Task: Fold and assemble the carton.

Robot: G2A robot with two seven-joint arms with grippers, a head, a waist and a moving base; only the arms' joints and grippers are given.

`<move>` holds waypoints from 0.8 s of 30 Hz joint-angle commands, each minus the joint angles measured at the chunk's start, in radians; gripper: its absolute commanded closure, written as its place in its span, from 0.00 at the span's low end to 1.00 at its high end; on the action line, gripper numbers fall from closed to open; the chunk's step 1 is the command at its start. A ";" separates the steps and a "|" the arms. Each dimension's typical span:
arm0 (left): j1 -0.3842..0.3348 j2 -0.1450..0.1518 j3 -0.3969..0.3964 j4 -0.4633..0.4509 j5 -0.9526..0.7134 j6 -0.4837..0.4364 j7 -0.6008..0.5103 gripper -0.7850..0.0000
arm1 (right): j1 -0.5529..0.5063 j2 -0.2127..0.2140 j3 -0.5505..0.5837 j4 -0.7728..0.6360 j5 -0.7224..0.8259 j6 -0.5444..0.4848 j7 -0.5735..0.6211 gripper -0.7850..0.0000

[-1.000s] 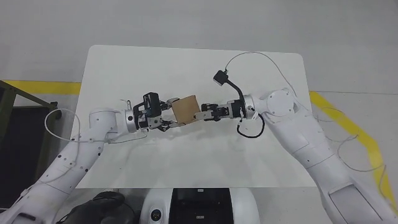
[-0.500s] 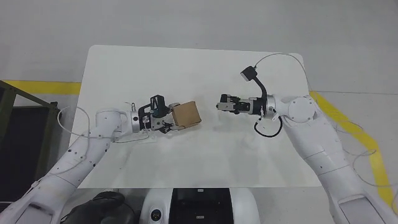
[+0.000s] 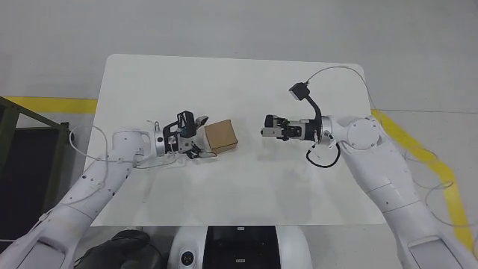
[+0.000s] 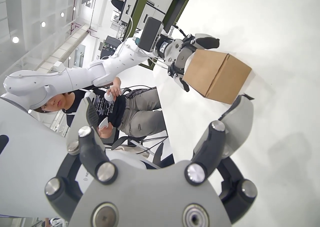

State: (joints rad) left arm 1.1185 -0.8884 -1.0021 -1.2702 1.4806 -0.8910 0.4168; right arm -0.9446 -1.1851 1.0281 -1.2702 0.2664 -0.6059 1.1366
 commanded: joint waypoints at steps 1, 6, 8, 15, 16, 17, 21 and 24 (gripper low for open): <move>0.008 0.006 -0.018 -0.012 -0.006 -0.014 0.009 0.00 | 0.005 0.001 0.001 0.008 -0.009 -0.020 -0.002 0.00; 0.055 0.031 -0.112 -0.079 -0.062 -0.074 0.063 0.00 | 0.011 0.008 0.022 0.026 -0.065 -0.074 -0.031 0.00; 0.085 0.042 -0.156 -0.114 -0.086 -0.089 0.073 0.00 | 0.013 0.012 0.035 0.033 -0.099 -0.092 -0.056 0.00; 0.177 0.069 -0.308 -0.202 -0.170 -0.046 0.062 0.00 | -0.019 0.036 0.129 -0.030 -0.329 -0.147 -0.227 0.00; 0.187 0.071 -0.326 -0.210 -0.191 -0.048 0.059 0.00 | -0.027 0.041 0.147 -0.044 -0.365 -0.147 -0.247 0.00; 0.197 0.074 -0.343 -0.216 -0.213 -0.053 0.059 0.00 | -0.034 0.046 0.164 -0.059 -0.402 -0.149 -0.264 0.00; 0.224 0.082 -0.407 -0.222 -0.283 -0.058 0.015 0.00 | -0.055 0.063 0.231 -0.102 -0.570 -0.126 -0.331 0.00; 0.237 0.086 -0.453 -0.229 -0.325 -0.041 -0.024 0.00 | -0.069 0.074 0.276 -0.129 -0.675 -0.099 -0.389 0.00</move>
State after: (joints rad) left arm 1.3518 -0.8034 -1.4406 -1.4970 1.1714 -0.9383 0.4017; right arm -1.0102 -1.1142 1.2903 -1.3927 -0.3732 -0.7125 0.7641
